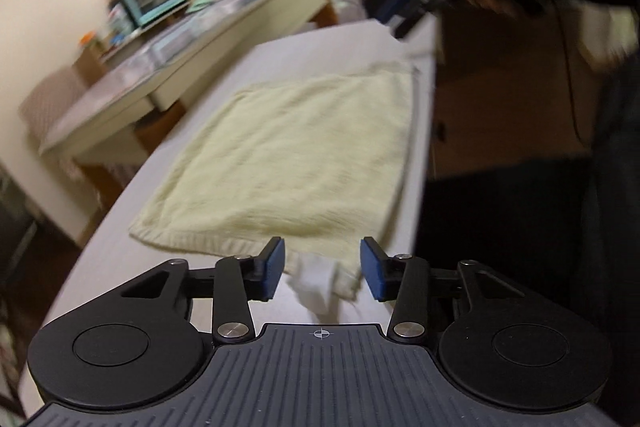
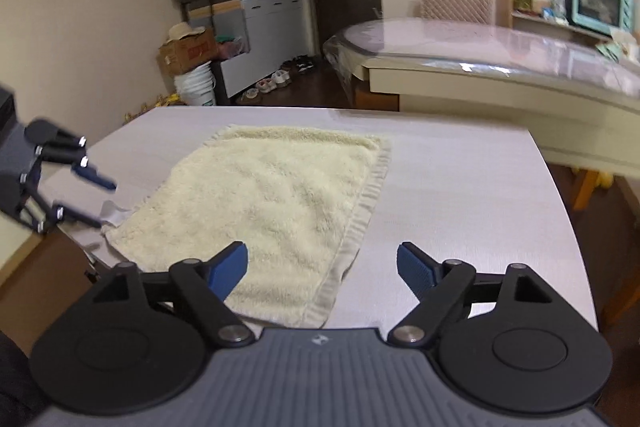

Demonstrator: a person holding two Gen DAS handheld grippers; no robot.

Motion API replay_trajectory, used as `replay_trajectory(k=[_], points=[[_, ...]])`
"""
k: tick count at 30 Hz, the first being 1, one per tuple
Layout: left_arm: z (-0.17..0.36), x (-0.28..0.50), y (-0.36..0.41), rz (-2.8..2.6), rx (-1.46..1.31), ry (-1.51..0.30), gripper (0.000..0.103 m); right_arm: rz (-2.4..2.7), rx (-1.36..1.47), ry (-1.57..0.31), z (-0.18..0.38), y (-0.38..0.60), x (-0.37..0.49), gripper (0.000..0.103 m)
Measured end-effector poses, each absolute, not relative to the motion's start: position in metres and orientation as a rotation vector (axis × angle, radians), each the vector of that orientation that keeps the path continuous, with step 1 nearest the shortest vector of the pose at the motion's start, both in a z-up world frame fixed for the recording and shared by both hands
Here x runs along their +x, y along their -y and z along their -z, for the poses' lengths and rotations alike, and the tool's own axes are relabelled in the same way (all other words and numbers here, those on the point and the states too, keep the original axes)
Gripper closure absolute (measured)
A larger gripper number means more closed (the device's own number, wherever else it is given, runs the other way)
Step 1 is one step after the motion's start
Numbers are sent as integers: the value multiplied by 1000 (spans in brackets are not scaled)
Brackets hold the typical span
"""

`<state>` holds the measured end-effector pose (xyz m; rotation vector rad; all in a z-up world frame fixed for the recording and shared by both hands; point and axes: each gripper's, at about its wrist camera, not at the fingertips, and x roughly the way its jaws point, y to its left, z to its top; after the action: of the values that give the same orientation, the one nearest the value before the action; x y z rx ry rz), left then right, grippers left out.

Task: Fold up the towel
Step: 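Release the towel edges and lift both grippers away, then close the left gripper on a hem corner of the flat towel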

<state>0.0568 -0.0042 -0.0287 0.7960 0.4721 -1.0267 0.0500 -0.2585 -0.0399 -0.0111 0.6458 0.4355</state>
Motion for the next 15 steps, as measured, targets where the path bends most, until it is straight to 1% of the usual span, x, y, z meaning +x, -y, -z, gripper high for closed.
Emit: replay_trajectory(k=[4,5,6,7,8,9,11,12,13,14,15], points=[[40,48,8,1034,897,-423,59,-425,5,-640,40,260,41,20],[40,47,8,1037,906,-417,59,-427,-4,-641,41,259,40,21],[40,46,9,1036,915,-413,59,-432,-63,-642,44,255,38,28],[41,47,9,1036,919,-412,63,-434,-79,-643,45,254,36,38],[40,50,10,1038,910,-429,68,-444,-129,-651,49,250,35,45],[40,55,11,1040,893,-455,73,-482,-189,-676,56,247,34,54],[40,59,11,1051,880,-470,74,-508,-212,-697,61,245,34,55],[40,59,11,1055,876,-476,77,-516,-209,-703,63,247,34,55],[40,59,11,1059,874,-480,83,-523,-204,-708,65,250,34,55],[40,57,12,1063,874,-483,86,-529,-199,-713,66,252,35,55],[40,56,12,1065,874,-485,93,-534,-172,-718,67,255,37,55]])
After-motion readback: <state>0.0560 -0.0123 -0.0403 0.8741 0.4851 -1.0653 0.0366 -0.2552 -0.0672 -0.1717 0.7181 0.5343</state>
